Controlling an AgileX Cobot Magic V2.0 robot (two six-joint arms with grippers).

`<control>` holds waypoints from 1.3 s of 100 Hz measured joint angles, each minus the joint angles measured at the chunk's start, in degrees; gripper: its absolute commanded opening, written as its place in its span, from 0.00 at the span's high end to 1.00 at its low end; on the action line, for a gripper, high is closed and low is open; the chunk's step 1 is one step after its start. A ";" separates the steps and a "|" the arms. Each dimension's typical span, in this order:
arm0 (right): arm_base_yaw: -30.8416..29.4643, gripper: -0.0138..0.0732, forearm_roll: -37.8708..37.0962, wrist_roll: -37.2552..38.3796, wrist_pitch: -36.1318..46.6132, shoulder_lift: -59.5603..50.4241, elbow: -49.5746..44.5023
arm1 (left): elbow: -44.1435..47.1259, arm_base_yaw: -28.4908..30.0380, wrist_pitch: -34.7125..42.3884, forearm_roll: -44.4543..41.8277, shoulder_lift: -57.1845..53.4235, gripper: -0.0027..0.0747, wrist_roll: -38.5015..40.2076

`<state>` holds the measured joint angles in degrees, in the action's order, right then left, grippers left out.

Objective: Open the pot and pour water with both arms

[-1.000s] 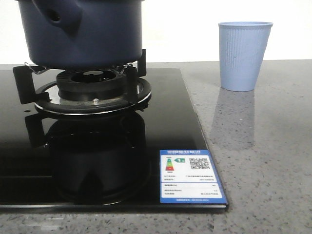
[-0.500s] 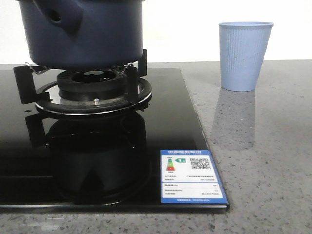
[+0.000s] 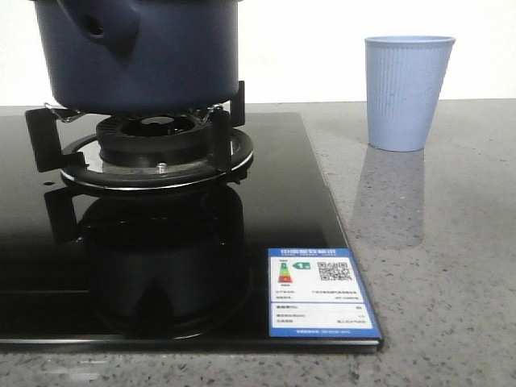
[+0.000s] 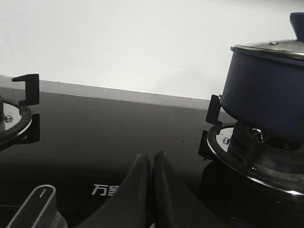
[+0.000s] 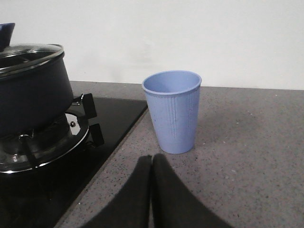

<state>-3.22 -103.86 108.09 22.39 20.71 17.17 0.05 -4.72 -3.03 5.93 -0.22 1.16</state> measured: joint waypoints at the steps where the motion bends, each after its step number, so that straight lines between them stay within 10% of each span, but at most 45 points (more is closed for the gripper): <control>1: 0.00 0.91 0.81 -1.00 0.00 0.10 0.00 | 0.00 0.00 0.00 0.00 0.00 0.99 0.00; 17: 0.11 0.91 23.38 -28.06 -0.34 2.31 -0.25 | 0.00 0.00 0.00 0.00 0.00 0.99 0.00; 43: 4.32 0.91 82.19 -85.62 -10.40 4.68 -4.76 | 0.00 0.00 0.00 0.00 0.00 0.99 0.00; 54: 7.39 0.91 92.92 -99.72 -17.87 2.51 -7.83 | 0.00 0.00 0.00 0.00 0.00 0.99 0.00; 130: 5.02 0.91 101.11 -104.89 -32.43 -21.22 -17.79 | 0.00 0.00 0.00 0.00 0.00 0.99 0.00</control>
<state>1.79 -2.74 3.20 -10.04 -0.51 -0.62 0.05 -4.72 -3.03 5.93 -0.22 1.16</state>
